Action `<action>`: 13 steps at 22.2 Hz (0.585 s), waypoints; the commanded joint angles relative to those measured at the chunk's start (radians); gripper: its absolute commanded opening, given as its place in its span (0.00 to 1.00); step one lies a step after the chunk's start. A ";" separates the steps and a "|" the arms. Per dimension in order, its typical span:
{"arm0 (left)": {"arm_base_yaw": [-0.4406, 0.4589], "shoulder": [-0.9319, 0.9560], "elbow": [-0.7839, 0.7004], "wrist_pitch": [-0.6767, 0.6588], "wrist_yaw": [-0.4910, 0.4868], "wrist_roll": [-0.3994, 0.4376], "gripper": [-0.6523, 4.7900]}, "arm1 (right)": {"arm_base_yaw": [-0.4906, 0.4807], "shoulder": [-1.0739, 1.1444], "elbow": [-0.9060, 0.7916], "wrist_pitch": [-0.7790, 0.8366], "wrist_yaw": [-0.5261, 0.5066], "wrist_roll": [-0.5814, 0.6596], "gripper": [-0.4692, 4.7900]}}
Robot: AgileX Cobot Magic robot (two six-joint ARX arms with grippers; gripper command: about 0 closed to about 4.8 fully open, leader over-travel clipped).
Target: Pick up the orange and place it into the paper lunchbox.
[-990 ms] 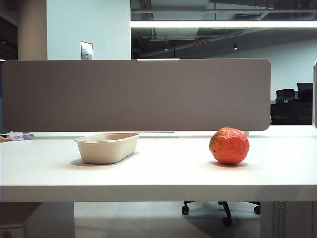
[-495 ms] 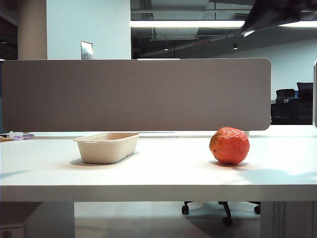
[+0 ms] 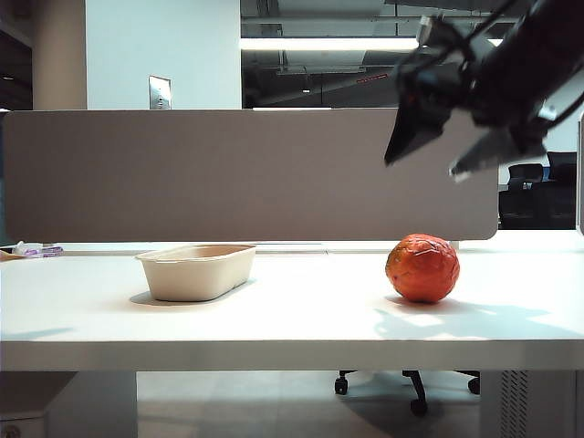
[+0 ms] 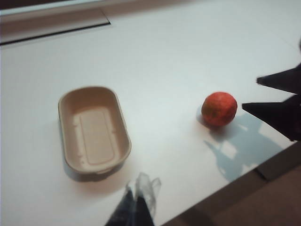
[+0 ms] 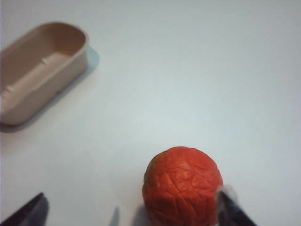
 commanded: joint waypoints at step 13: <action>0.001 -0.002 0.006 -0.103 0.034 0.004 0.11 | -0.005 0.395 0.031 0.334 0.058 -0.005 1.00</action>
